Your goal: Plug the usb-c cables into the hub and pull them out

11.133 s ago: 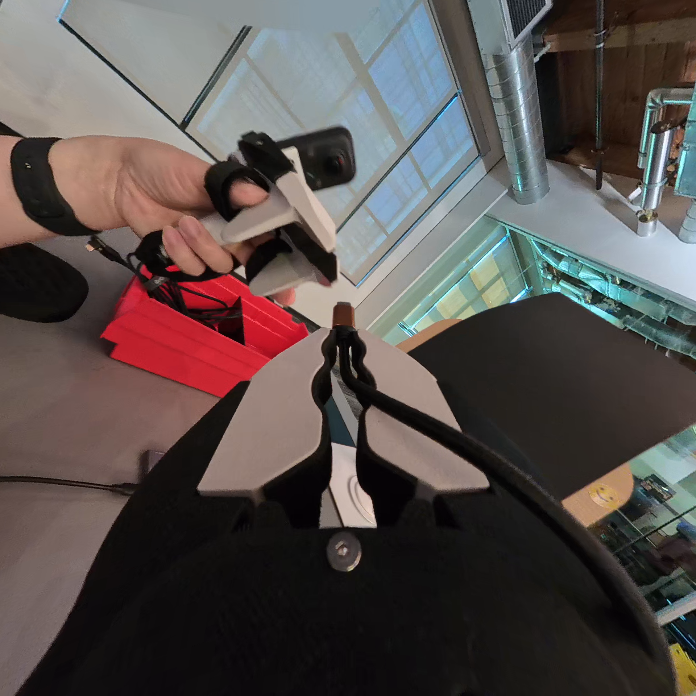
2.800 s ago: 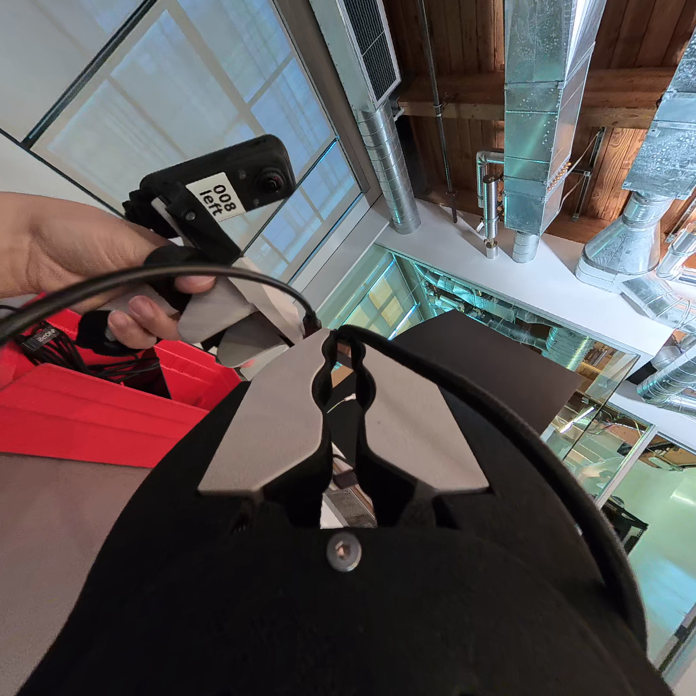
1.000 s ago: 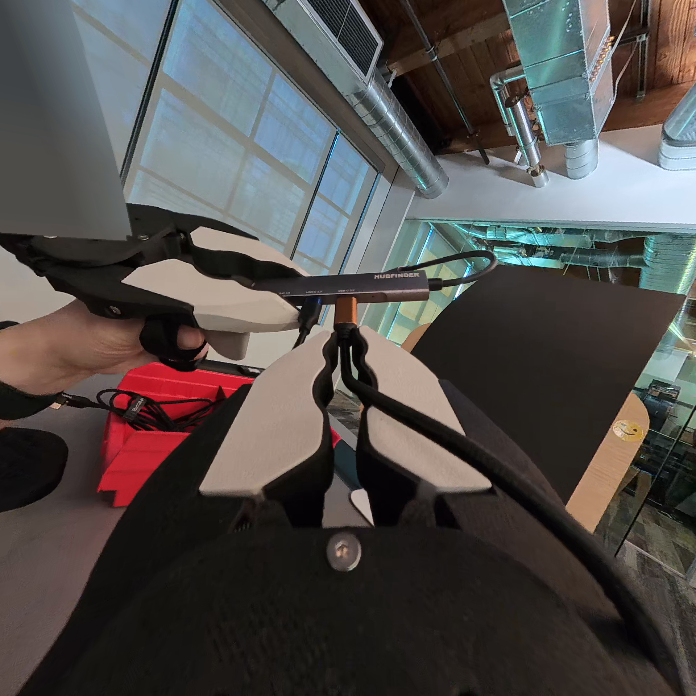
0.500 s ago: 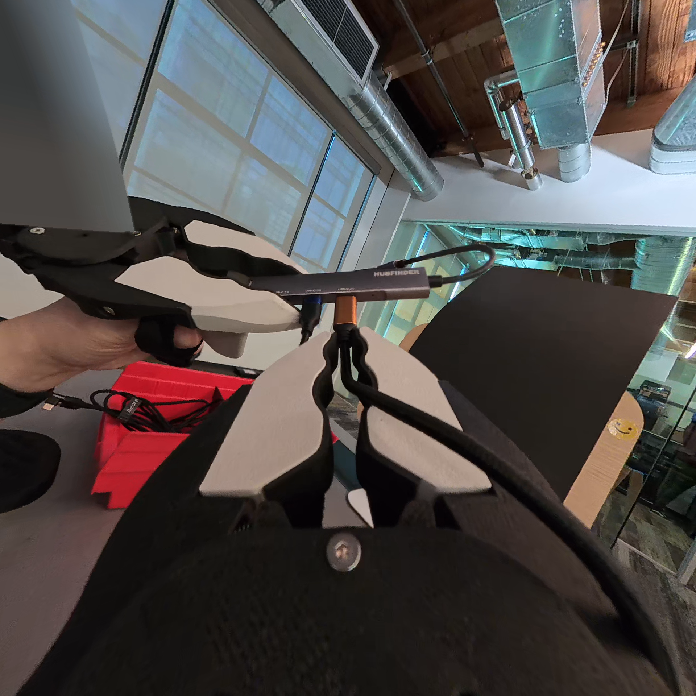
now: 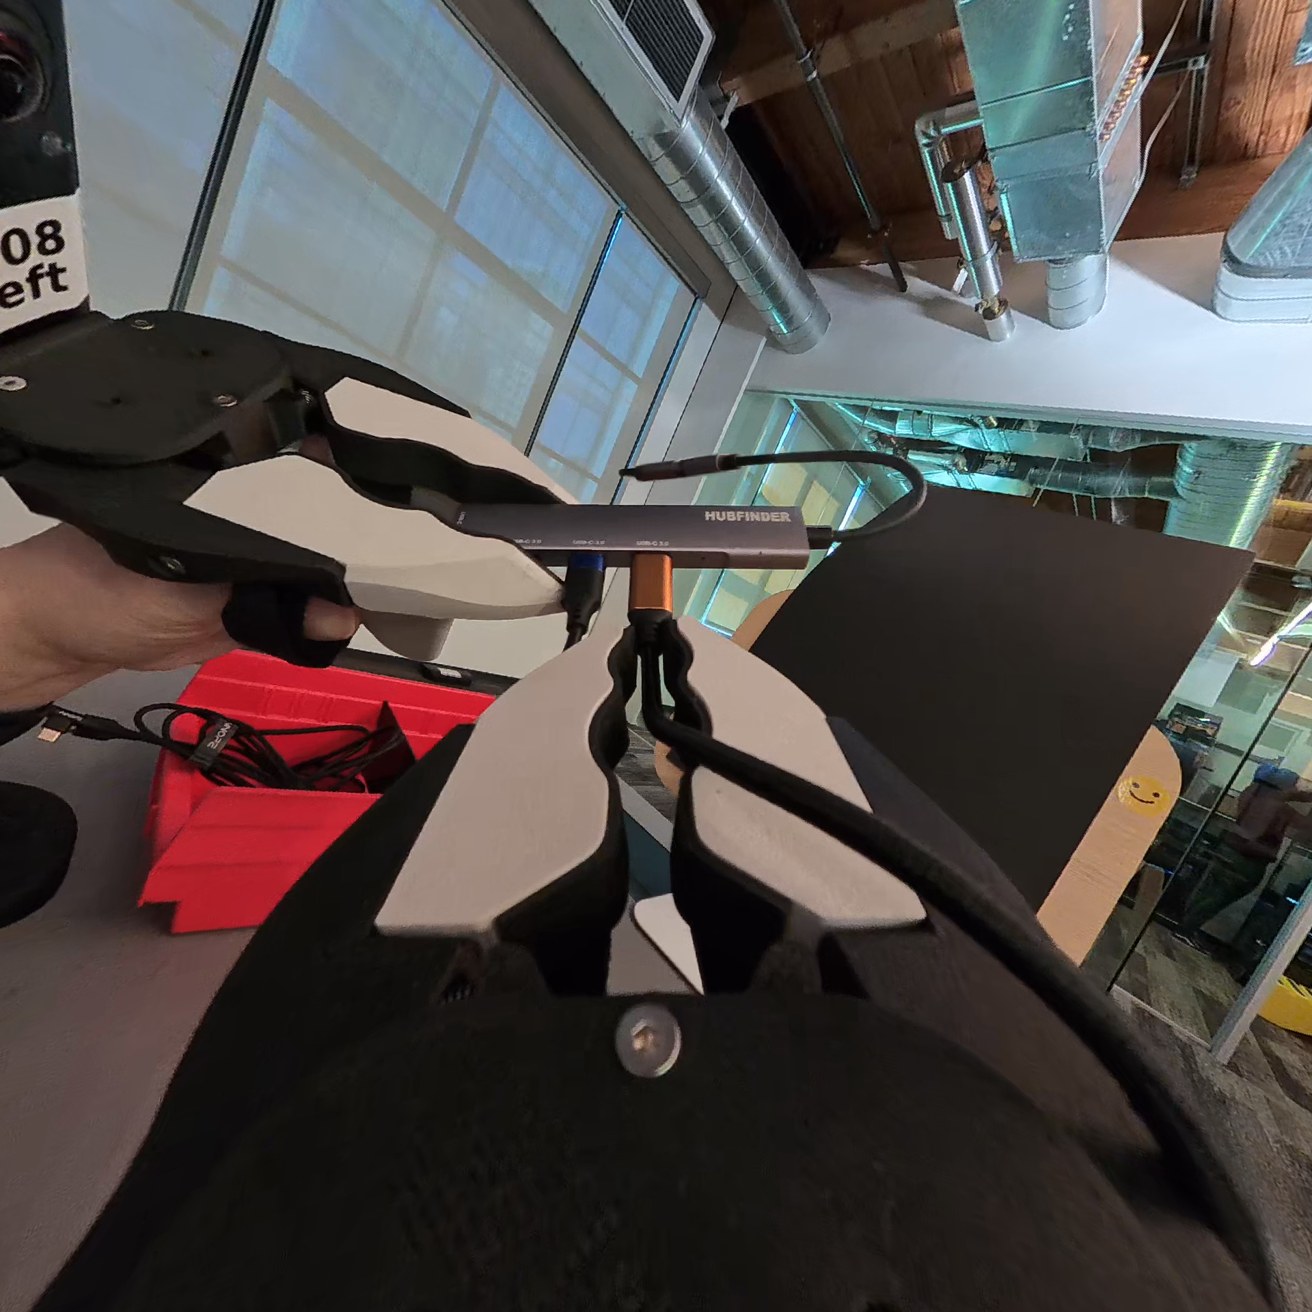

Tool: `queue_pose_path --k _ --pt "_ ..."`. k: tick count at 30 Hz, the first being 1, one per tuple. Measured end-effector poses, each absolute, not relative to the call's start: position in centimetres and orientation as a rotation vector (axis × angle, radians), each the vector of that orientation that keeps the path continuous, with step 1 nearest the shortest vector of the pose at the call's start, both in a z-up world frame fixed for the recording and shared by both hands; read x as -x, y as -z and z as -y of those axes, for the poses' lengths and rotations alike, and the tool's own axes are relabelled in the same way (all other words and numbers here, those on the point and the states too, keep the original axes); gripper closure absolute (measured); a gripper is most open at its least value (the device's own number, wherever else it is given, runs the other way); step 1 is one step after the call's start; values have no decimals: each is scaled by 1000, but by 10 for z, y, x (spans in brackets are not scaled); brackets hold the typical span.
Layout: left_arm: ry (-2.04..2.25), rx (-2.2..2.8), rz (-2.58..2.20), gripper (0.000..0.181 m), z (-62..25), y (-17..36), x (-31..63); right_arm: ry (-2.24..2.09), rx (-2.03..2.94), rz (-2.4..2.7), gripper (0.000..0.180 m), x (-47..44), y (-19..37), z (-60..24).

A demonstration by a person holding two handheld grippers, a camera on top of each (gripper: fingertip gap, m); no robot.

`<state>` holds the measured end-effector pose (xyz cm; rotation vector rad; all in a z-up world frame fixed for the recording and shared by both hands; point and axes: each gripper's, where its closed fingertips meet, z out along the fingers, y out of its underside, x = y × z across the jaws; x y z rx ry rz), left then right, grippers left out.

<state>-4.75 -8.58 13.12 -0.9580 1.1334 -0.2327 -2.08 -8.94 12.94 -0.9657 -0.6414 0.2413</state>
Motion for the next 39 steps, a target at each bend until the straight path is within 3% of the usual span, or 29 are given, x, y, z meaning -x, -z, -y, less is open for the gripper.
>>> queue_pose_path --k 24,35,39 --pt "342 1115 -1118 155 76 -114 36 -94 878 662 171 17 -148 104" --pt "332 1072 -932 158 60 -143 59 -215 1029 719 177 17 -149 97" --pt "243 1107 -895 158 43 -147 87 -297 1325 858 178 32 -122 92"
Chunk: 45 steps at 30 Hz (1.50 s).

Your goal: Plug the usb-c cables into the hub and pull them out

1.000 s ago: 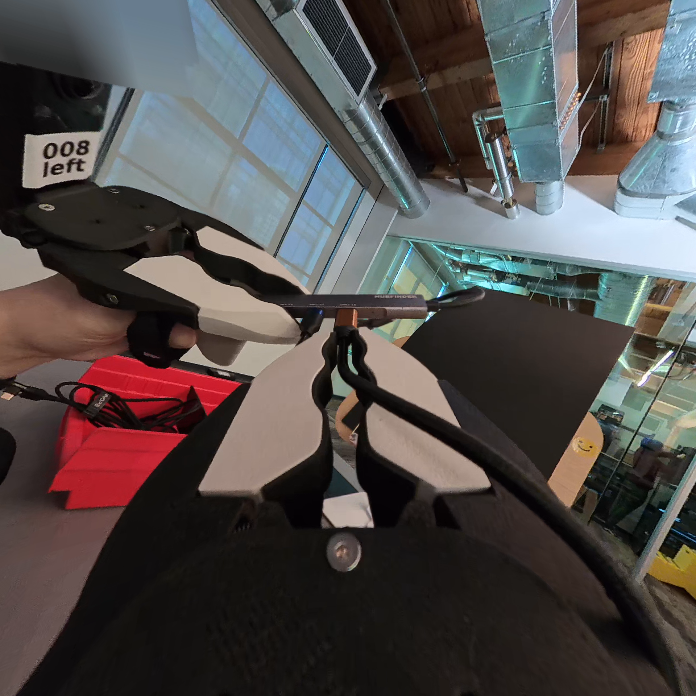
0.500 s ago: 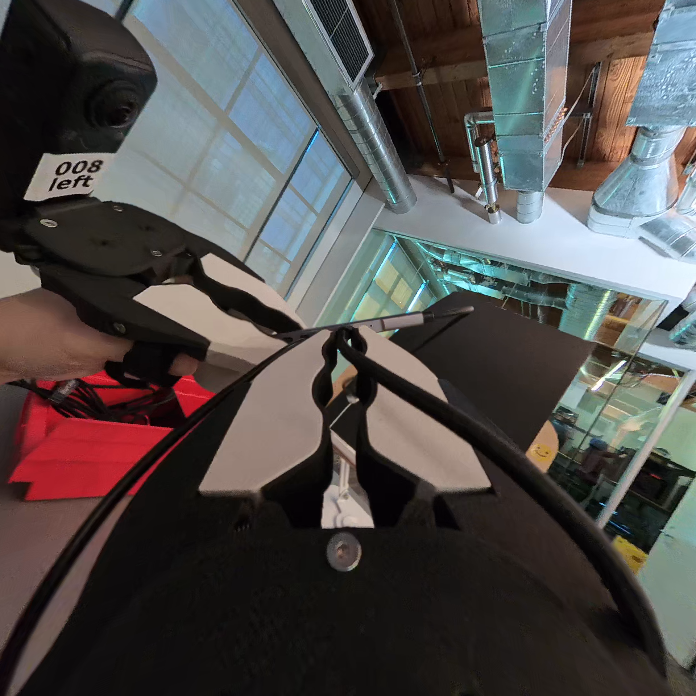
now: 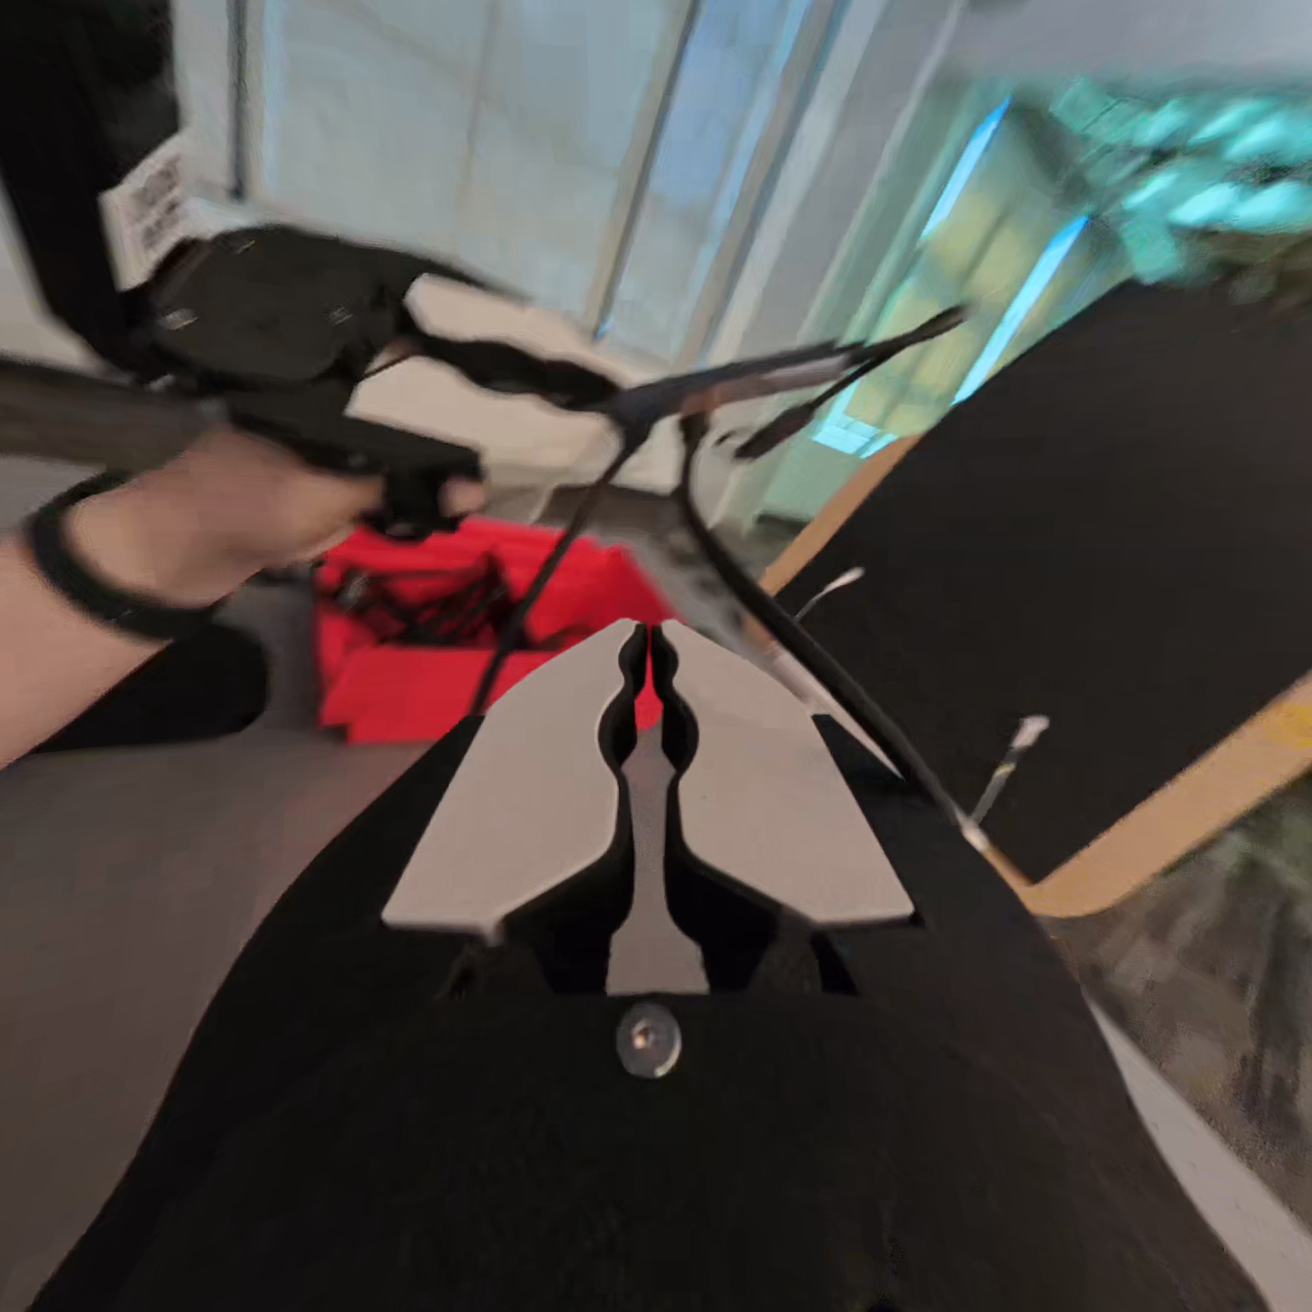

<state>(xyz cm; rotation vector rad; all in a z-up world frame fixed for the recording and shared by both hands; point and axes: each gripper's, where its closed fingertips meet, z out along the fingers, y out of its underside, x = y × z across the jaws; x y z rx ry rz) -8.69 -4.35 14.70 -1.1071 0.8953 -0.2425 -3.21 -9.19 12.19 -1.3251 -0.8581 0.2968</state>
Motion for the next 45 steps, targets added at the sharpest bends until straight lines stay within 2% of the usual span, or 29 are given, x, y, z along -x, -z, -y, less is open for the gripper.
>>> queue_pose_path --k 3,7,11,15,19,23,25,29,31,34,38,40,45 --pt "195 1139 -900 158 34 -145 101 -486 1486 1120 178 53 -103 132" --pt "206 1082 -1050 158 44 -135 96 -535 1251 1185 172 50 -143 178" --pt "307 1039 -1193 158 66 -124 77 -28 1059 1044 156 0 -170 146" --pt "459 1029 -1343 158 91 -110 62 499 879 1158 138 -17 -144 112" --pt "526 1043 -1437 158 104 -99 53 642 677 1166 133 7 -135 111" --pt "572 1063 -1531 158 113 -84 46 655 646 1260 143 21 -119 114" --pt "618 1070 -1560 157 117 -78 42 666 668 1371 167 22 -102 113" --pt "711 1101 -1509 157 113 -82 43 547 841 1380 170 16 -95 101" --pt "684 1087 -1402 150 101 -95 51 543 944 1289 170 -2 -104 89" --pt "628 1135 -1256 147 79 -112 73 527 1178 1025 170 -66 -130 68" --pt "644 1157 -1252 152 79 -114 85 328 1402 604 170 -167 -157 68" --pt "624 1178 -1256 154 77 -111 85 289 1530 467 170 -212 -145 65" --pt "584 1228 -1334 154 77 -93 71 93 1950 219 170 -279 -75 56"
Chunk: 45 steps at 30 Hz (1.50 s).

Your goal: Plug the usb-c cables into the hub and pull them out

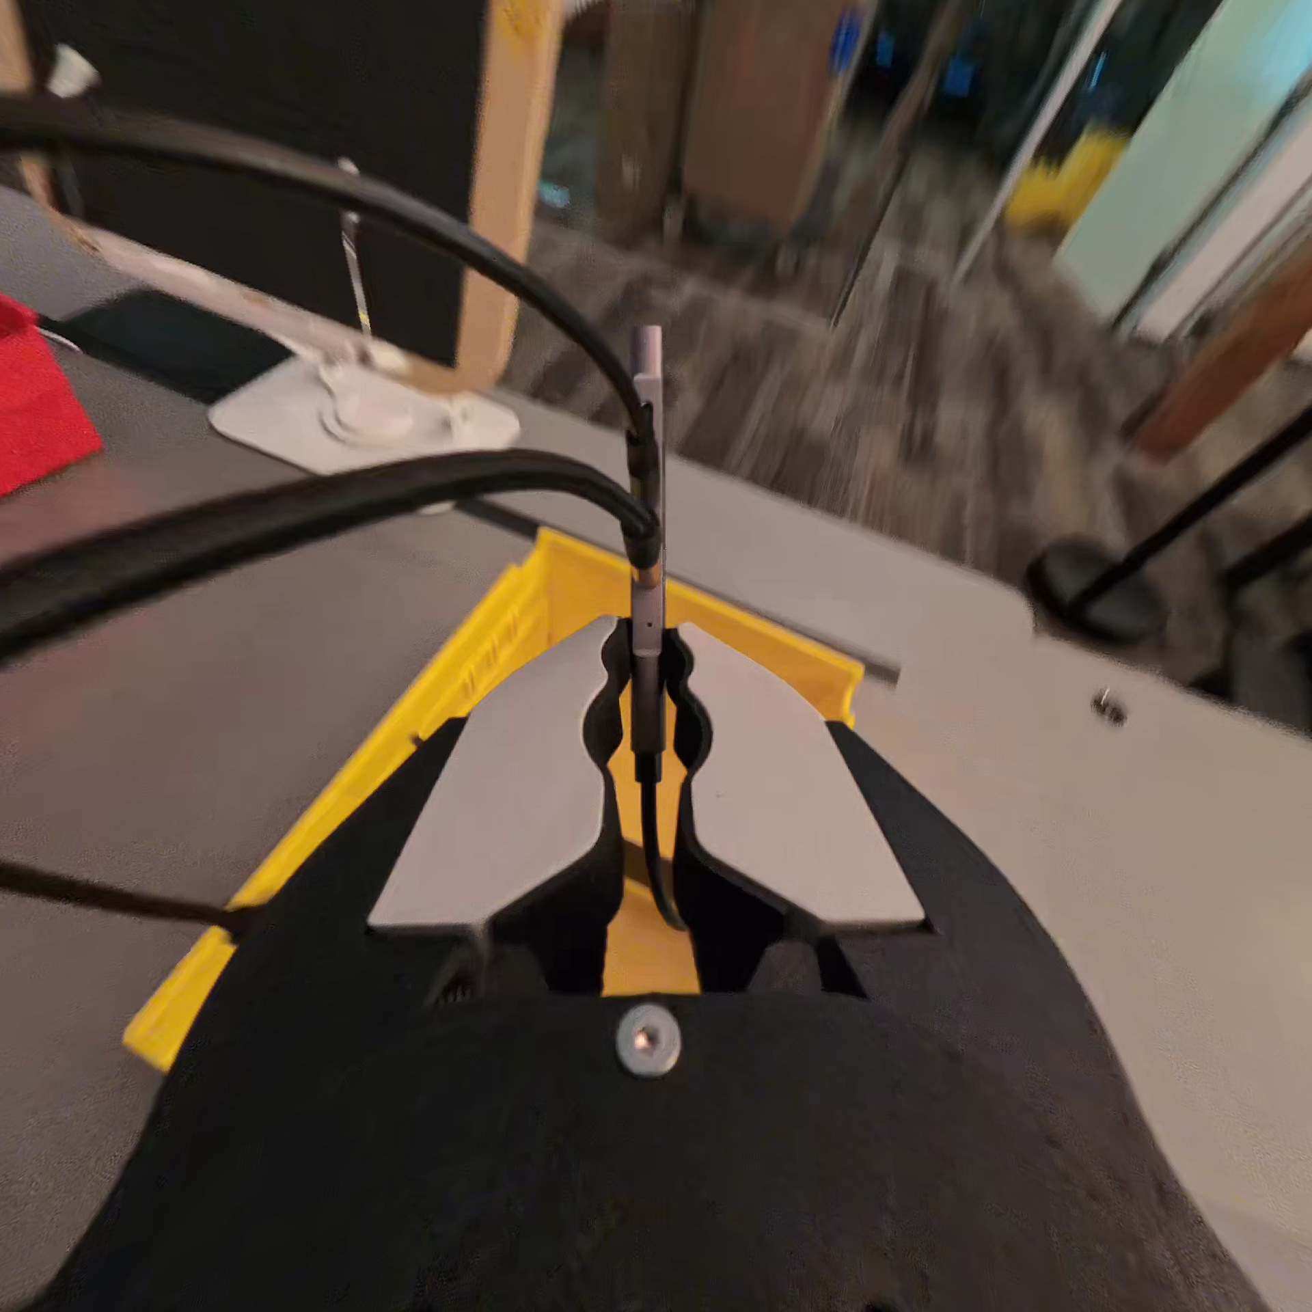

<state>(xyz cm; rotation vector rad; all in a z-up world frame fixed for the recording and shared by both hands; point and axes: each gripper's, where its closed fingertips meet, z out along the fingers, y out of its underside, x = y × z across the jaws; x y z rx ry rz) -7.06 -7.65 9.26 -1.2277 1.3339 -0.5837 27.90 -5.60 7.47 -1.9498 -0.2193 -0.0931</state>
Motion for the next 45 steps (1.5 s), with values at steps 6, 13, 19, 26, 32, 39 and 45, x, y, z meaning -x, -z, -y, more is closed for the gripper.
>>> queue_pose_path --k 6,13,19,26,32,39,45 --pt "556 1259 -1423 154 82 -75 55 -120 2270 -66 170 -315 -11 53" --pt "525 1283 -1511 154 89 -58 43 5 2232 -54 170 -326 -28 20" --pt "515 1302 -1562 155 93 -48 32 73 2642 99 169 -326 63 5" --pt "501 1305 -1621 155 97 -38 21 -326 2813 38 169 -319 100 26" --pt "479 1317 -1662 155 100 -31 19 -338 2832 17 167 -326 102 37" --pt "439 1347 -1656 155 99 -33 30 -240 2783 100 151 -319 87 42" --pt "427 1340 -1630 155 96 -40 39 -130 2473 425 152 -292 34 31"
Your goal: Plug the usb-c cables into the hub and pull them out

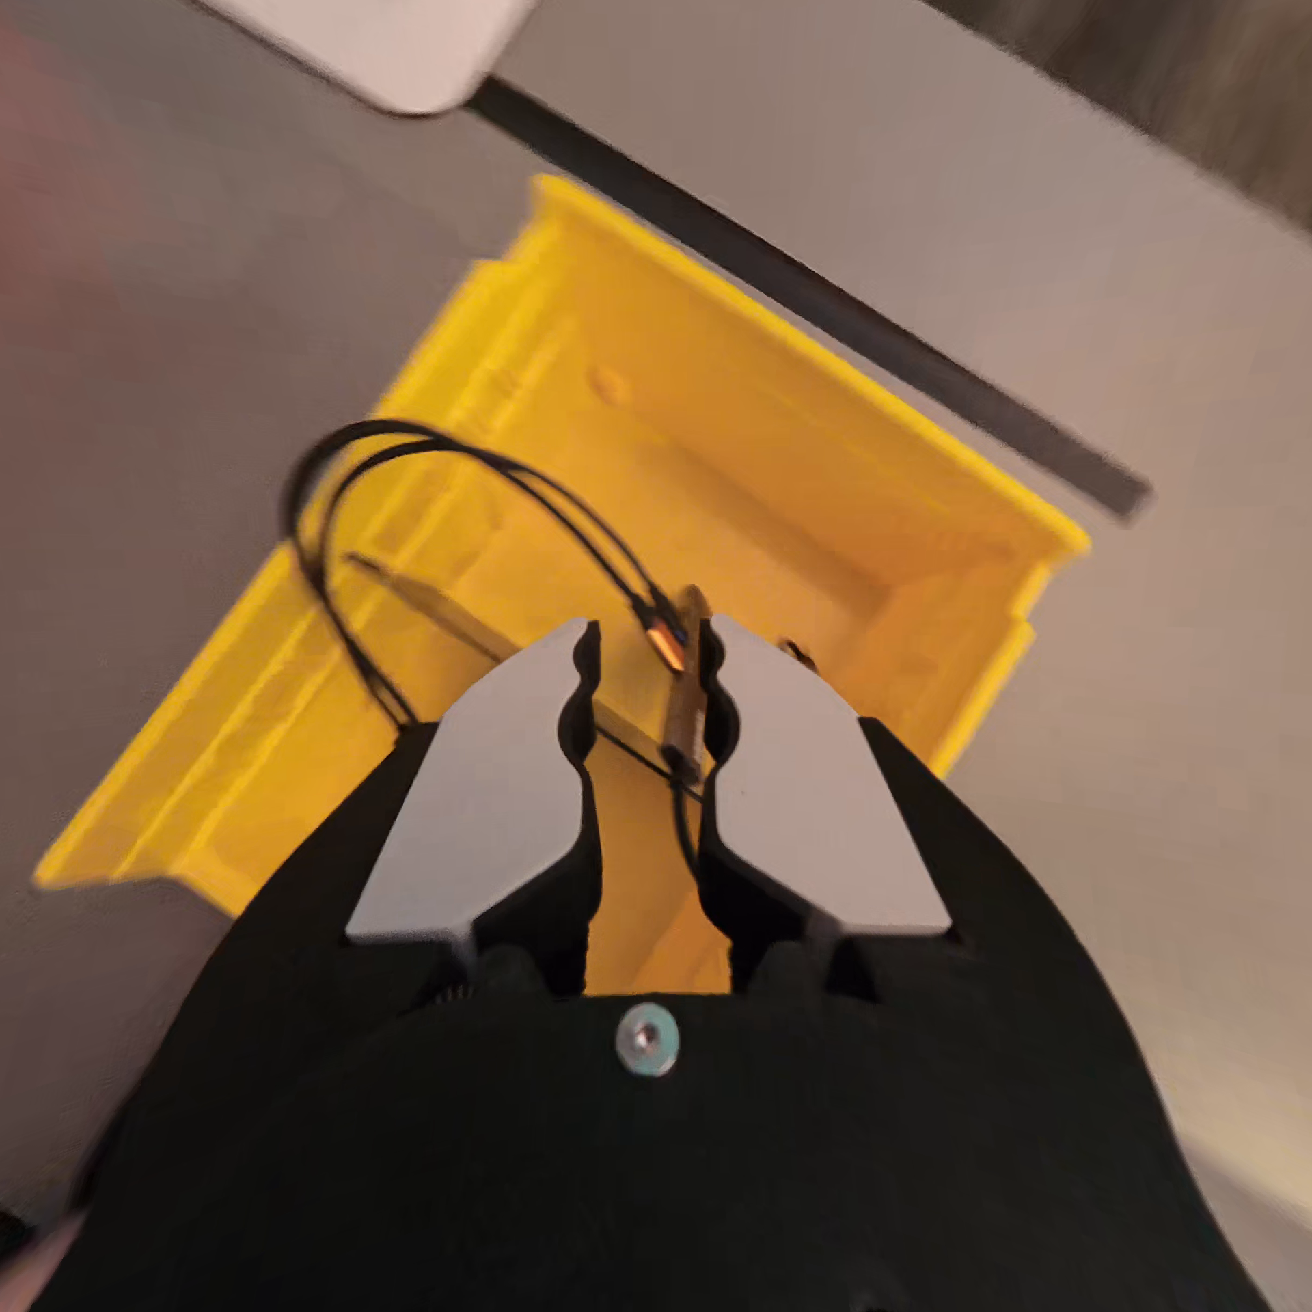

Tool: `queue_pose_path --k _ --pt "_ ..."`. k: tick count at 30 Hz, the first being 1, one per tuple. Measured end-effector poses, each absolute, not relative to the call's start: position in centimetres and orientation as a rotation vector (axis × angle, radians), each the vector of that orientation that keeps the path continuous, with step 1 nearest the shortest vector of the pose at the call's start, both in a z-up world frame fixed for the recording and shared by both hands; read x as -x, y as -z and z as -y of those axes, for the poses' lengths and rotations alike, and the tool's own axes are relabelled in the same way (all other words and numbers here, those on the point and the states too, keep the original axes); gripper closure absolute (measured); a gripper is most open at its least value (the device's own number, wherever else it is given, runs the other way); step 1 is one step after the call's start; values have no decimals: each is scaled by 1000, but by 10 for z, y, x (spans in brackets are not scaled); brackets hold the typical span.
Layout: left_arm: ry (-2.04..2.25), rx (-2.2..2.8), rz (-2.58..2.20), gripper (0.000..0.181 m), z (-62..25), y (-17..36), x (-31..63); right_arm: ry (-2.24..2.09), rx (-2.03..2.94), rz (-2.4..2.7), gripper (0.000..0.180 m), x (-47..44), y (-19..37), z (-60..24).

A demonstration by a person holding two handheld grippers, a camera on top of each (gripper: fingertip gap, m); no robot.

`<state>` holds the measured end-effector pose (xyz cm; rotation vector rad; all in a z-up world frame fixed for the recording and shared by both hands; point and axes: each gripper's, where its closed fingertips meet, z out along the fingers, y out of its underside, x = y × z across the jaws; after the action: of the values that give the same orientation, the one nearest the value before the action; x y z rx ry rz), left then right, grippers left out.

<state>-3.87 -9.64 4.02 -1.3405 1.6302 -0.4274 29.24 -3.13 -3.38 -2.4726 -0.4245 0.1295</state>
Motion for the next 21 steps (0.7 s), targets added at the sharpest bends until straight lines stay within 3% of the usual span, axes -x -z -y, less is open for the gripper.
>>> queue_pose_path --k 4,10,17,21 --pt "417 1338 -1619 156 96 -44 45 -406 2365 913 167 -227 42 62" --pt "419 1321 -1607 156 95 -50 53 -769 2357 1080 162 -193 63 94" --pt "428 1317 -1594 156 93 -54 58 -548 2333 1135 148 -186 87 66" --pt "425 1311 -1595 156 95 -55 57 -493 2402 1181 171 -184 100 63"
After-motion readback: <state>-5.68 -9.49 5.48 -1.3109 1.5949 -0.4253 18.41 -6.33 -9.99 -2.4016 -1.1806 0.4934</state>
